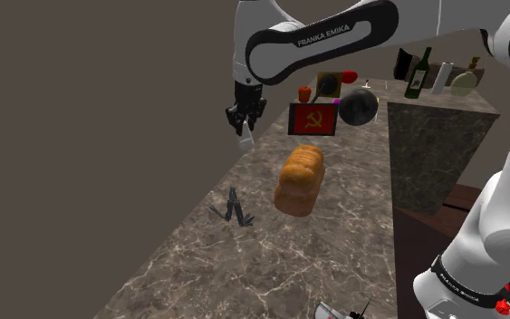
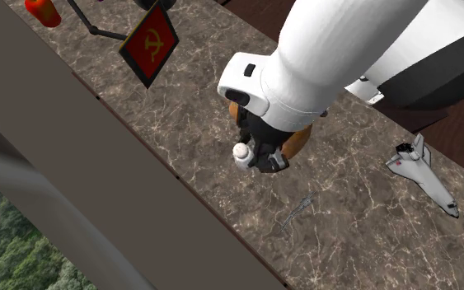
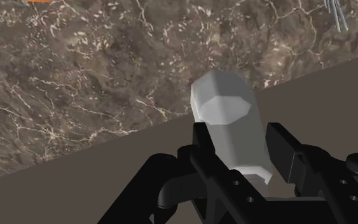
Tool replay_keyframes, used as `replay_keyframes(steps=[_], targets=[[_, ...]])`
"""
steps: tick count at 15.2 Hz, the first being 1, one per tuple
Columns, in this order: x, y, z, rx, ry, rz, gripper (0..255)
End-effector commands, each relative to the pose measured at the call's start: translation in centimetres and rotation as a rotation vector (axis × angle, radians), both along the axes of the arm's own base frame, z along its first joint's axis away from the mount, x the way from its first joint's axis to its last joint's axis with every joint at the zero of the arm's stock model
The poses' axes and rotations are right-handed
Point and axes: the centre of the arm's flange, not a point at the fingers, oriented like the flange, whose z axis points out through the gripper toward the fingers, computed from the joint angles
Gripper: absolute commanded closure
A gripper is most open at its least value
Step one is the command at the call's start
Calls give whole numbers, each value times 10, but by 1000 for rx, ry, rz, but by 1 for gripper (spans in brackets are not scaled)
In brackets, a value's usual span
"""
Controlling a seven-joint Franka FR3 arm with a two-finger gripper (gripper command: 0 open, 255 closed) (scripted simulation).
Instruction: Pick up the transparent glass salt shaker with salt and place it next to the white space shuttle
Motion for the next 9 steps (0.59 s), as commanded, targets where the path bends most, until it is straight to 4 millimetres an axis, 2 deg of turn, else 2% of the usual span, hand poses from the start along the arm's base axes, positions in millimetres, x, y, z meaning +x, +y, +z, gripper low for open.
replay_keyframes(steps=[1,9], targets=[[-22,13,2,0,0,-1,255],[-113,66,2,0,0,-1,255]])
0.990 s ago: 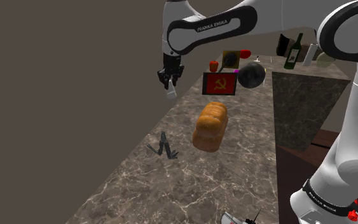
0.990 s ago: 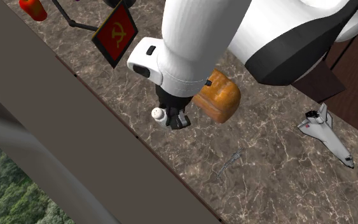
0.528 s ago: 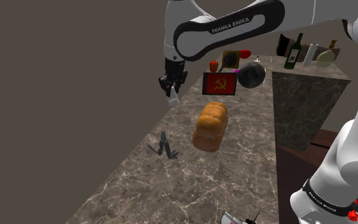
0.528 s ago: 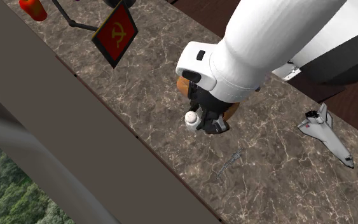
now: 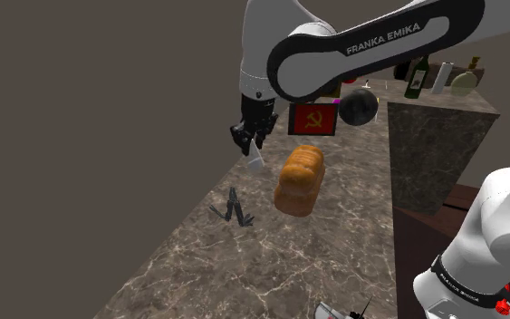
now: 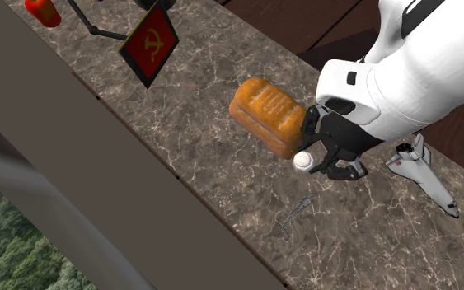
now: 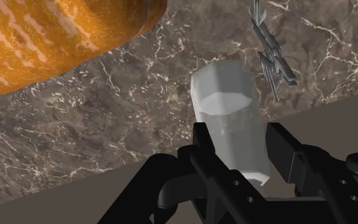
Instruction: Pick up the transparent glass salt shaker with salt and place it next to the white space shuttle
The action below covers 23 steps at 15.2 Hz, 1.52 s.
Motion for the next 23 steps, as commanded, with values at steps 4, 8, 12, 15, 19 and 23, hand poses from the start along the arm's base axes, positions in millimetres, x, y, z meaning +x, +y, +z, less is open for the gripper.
replay_keyframes(steps=[4,8,12,15,19,23], targets=[[-54,34,0,0,0,-1,255],[-100,60,1,0,0,-1,255],[-145,87,1,0,0,-1,255],[-182,109,1,0,0,-1,255],[-182,109,-20,0,0,-1,255],[-182,109,-41,0,0,-1,255]])
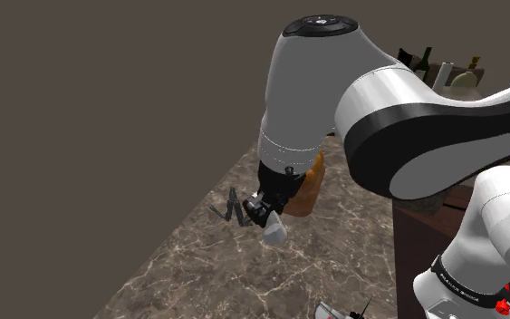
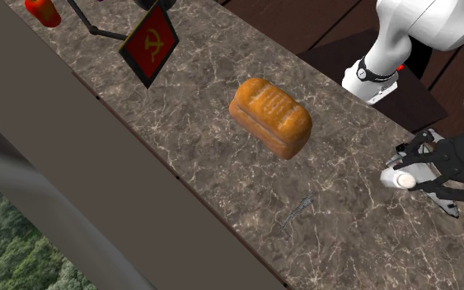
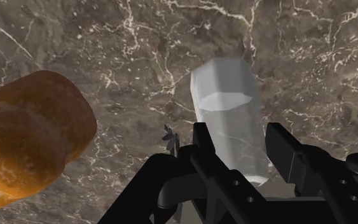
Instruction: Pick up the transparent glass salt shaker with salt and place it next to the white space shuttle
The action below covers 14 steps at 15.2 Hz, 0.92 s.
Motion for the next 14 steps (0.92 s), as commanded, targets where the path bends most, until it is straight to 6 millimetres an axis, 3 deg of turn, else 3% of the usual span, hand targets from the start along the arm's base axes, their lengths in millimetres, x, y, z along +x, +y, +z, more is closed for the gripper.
replay_keyframes(steps=[1,14], targets=[[0,0,-12,0,0,0,255],[0,0,-81,0,0,0,255]])
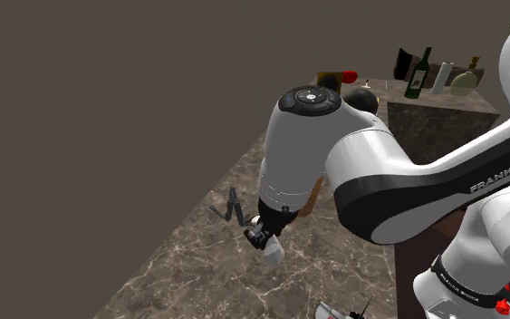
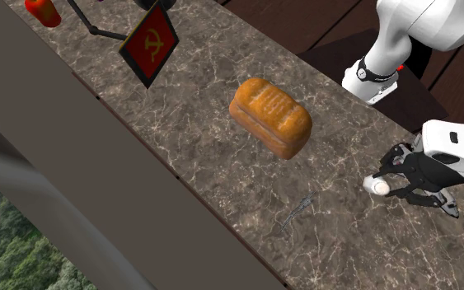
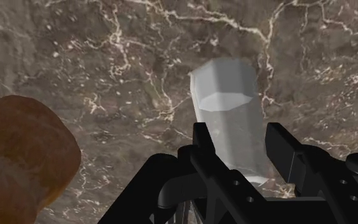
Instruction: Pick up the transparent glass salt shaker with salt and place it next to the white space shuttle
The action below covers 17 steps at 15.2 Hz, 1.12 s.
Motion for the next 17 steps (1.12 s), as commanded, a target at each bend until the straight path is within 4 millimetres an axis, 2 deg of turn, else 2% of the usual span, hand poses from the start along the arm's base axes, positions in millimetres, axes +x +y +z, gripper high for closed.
replay_keyframes(steps=[1,10,17], targets=[[-1,0,-12,0,0,0,255],[-1,0,-61,0,0,0,255],[-1,0,-61,0,0,0,255]])
